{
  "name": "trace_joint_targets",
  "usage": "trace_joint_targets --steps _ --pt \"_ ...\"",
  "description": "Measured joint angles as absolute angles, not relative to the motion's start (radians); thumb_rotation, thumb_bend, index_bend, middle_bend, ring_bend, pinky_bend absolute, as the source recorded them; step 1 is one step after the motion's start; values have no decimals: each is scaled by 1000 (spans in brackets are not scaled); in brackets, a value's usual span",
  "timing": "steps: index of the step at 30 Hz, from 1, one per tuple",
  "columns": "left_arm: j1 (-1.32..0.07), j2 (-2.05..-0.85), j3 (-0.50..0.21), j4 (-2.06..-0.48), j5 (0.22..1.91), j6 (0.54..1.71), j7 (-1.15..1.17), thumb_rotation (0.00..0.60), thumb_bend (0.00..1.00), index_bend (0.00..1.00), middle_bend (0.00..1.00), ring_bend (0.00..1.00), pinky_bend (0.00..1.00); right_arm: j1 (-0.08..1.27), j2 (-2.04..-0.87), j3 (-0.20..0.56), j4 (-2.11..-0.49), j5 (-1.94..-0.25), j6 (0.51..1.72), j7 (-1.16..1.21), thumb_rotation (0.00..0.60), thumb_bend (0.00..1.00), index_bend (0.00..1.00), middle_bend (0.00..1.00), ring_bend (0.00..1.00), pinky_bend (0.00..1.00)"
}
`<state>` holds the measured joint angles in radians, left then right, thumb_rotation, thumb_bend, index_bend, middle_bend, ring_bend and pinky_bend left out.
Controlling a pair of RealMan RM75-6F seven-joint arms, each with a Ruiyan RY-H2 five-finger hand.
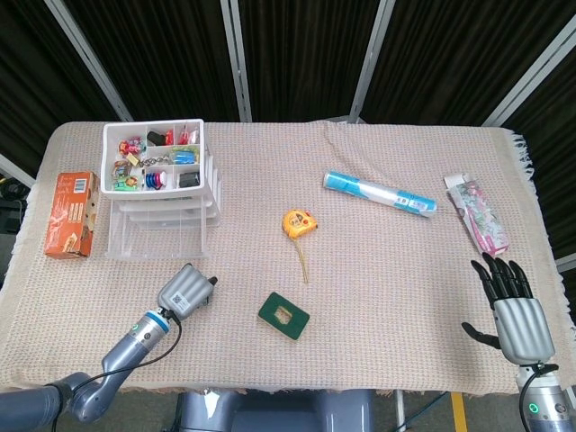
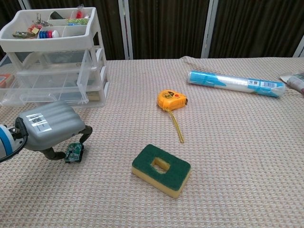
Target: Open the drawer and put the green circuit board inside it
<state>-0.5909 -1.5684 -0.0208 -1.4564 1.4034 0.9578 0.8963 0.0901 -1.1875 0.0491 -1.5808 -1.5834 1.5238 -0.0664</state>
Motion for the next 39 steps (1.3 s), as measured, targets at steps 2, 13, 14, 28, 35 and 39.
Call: trace_joint_targets --steps 2,13,14,28,35,39 --pt "-591 -1569 -18 -1457 1404 960 890 600 543 662 875 862 730 90 -1187 49 -1580 -1584 1525 -66 600 0 83 0 0 0" --pt "-585 -1525 -5 -1545 1451 1017 828 600 553 698 879 864 731 89 -1187 51 -1583 -1573 1520 -71 600 0 83 0 0 0" --pt "-583 -1518 -2 -1558 1462 1026 822 600 553 702 880 864 732 89 -1187 52 -1584 -1569 1519 -75 600 0 83 0 0 0" --pt "-568 -1439 25 -1679 1561 1105 789 600 554 719 882 864 731 87 -1191 57 -1589 -1562 1523 -84 600 0 83 0 0 0" --pt "-568 -1371 -1 -1770 1600 1154 774 600 553 719 883 864 731 86 -1193 58 -1588 -1565 1528 -87 600 0 83 0 0 0" --pt "-570 -1332 -37 -1823 1608 1185 766 600 553 718 883 864 731 85 -1194 58 -1588 -1564 1528 -87 600 0 83 0 0 0"
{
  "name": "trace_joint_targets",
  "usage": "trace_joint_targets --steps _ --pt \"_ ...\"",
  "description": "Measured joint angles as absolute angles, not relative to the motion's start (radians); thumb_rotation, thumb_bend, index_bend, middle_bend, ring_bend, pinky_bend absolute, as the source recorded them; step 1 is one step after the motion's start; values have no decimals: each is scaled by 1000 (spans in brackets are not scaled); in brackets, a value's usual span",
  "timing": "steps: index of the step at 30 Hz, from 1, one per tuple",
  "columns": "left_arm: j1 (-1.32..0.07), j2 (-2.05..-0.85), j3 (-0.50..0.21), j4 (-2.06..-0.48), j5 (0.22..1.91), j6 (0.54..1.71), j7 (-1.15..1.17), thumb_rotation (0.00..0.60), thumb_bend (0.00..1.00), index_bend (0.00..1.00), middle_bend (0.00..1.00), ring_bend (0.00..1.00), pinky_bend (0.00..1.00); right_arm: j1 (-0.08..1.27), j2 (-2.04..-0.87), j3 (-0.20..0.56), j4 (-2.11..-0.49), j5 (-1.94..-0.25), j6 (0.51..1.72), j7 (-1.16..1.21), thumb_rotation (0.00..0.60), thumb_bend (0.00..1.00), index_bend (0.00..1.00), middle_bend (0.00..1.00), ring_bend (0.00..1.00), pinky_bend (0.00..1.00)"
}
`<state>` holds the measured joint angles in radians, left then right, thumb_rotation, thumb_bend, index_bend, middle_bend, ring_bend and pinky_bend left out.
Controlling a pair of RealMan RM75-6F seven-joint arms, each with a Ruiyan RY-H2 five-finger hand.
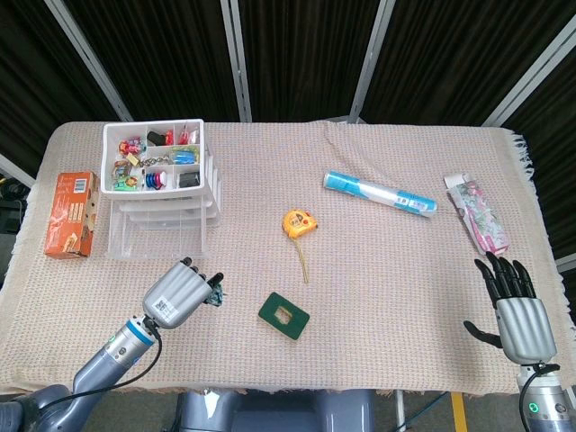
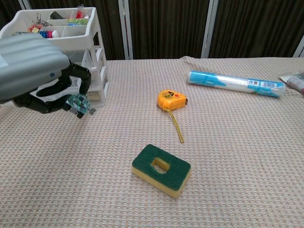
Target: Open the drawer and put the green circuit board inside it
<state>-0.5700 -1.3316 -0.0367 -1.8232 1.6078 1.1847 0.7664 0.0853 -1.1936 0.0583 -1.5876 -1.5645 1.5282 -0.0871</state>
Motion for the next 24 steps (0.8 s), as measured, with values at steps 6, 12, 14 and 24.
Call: trace_joint_targets --steps 6,12,14,24 --pt "-569 -1278 -99 -1855 1549 1209 755 600 554 716 883 864 731 85 -1193 58 -1588 -1565 1527 -85 600 0 83 0 0 0" --pt "-571 -1223 -154 -1816 1448 1208 751 600 553 708 882 864 731 86 -1192 58 -1589 -1563 1524 -84 600 0 83 0 0 0" --pt "-572 -1211 -164 -1791 1418 1201 747 600 544 684 881 864 731 86 -1192 58 -1590 -1564 1524 -85 600 0 83 0 0 0" --pt "-571 -1213 -180 -1677 1340 1186 711 600 226 321 833 831 704 86 -1193 58 -1590 -1565 1525 -90 600 0 83 0 0 0"
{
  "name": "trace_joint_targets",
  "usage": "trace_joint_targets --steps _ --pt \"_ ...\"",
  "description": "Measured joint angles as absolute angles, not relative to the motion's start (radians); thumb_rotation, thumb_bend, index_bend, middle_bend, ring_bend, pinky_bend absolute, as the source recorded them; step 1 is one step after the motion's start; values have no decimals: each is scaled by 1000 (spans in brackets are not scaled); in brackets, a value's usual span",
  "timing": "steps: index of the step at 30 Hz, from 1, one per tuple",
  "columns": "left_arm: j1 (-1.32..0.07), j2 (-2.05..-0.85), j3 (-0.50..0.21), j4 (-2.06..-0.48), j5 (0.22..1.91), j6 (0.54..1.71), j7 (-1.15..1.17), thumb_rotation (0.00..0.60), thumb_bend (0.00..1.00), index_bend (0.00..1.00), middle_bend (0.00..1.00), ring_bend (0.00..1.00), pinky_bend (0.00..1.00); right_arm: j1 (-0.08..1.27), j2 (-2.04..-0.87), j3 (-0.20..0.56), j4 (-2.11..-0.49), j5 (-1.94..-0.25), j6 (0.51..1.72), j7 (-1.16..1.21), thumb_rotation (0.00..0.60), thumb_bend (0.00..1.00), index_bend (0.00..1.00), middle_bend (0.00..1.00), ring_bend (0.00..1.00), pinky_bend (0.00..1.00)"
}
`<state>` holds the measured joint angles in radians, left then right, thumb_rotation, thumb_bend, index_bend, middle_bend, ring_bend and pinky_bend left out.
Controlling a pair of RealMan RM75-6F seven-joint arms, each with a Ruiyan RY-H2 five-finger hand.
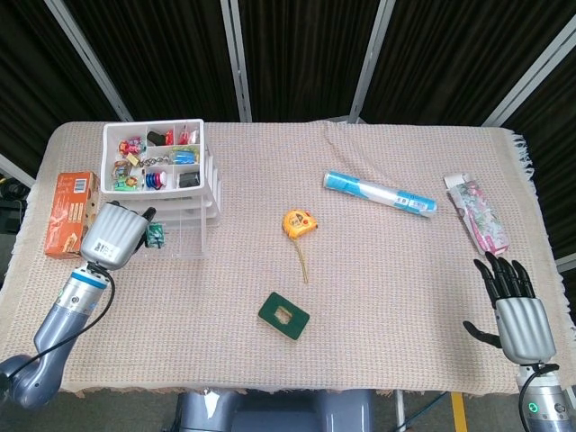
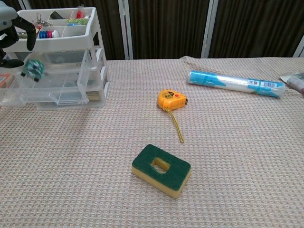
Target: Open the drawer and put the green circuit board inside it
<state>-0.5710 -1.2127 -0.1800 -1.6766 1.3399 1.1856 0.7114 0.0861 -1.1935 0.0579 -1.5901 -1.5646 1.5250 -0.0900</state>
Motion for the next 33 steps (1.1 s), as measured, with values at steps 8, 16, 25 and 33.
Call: trace_joint_targets --steps 8,16,25,33 --pt "-566 -1229 -179 -1664 1384 1237 677 600 185 264 721 747 623 85 -1193 58 -1588 -1566 1526 -87 600 0 83 0 0 0" --pt "-535 -1210 -137 -1684 1486 1296 625 600 480 232 285 381 405 85 -1193 58 -1588 -1564 1525 -89 600 0 83 0 0 0" --pt "-485 -1148 15 -1679 1772 1361 601 600 1000 227 131 168 195 85 -1195 59 -1590 -1565 1528 -91 600 0 83 0 0 0" --pt "-449 -1081 166 -1598 2014 1377 652 600 1000 181 0 0 60 85 -1195 59 -1591 -1562 1526 -92 600 0 83 0 0 0"
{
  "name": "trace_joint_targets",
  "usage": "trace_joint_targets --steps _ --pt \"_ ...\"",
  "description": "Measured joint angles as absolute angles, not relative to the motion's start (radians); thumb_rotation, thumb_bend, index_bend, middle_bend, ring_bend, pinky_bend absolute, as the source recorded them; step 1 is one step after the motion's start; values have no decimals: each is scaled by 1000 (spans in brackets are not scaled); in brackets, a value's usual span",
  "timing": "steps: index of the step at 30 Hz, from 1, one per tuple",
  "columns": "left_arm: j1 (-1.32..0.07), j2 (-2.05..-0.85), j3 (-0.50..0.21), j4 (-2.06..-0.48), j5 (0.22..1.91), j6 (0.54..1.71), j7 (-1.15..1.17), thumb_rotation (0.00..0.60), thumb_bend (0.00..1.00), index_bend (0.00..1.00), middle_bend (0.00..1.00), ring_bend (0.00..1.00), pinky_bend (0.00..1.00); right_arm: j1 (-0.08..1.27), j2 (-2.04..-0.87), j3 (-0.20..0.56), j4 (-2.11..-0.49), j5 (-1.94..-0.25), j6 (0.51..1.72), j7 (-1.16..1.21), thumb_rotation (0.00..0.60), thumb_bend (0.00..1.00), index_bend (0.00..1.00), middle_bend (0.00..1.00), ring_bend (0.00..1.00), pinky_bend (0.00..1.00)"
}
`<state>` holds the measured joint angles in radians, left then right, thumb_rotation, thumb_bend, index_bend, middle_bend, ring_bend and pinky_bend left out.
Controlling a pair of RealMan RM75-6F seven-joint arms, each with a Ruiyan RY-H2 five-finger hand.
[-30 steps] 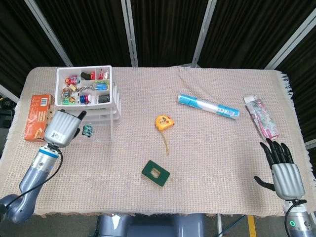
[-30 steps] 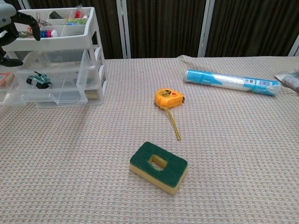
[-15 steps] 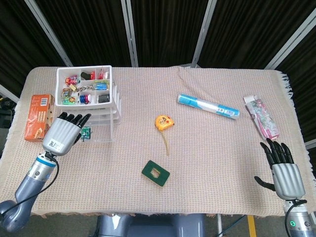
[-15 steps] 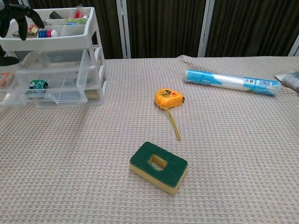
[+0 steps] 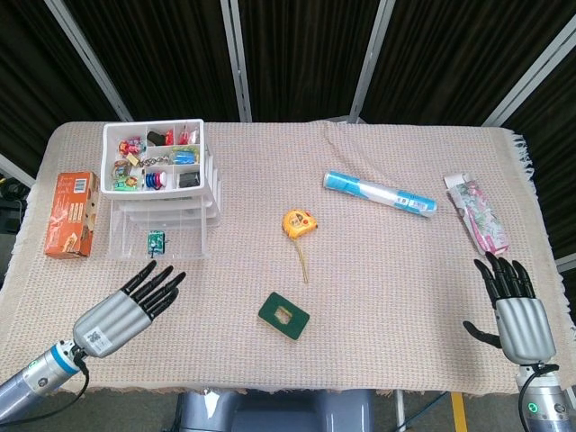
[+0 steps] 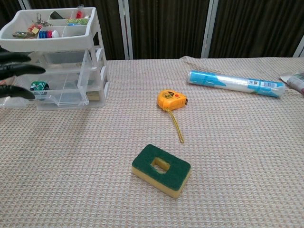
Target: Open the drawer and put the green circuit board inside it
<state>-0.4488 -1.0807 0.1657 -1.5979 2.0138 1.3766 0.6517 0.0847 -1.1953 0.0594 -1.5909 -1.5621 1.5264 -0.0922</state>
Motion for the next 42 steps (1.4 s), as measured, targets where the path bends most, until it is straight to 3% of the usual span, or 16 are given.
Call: trace_joint_targets --steps 8,18,42 --pt "-451 -1040 196 -1574 2041 1224 805 600 1000 178 0 0 26 85 -1194 59 -1593 -1561 1525 -91 600 0 83 0 0 0" --pt "-460 -1076 160 -1537 1944 1062 876 600 1000 180 0 0 26 85 -1194 60 -1592 -1563 1526 -89 600 0 83 0 0 0" --pt "-497 -1193 42 -1495 1805 1003 916 600 1000 186 0 0 28 84 -1194 60 -1589 -1566 1529 -85 600 0 83 0 0 0"
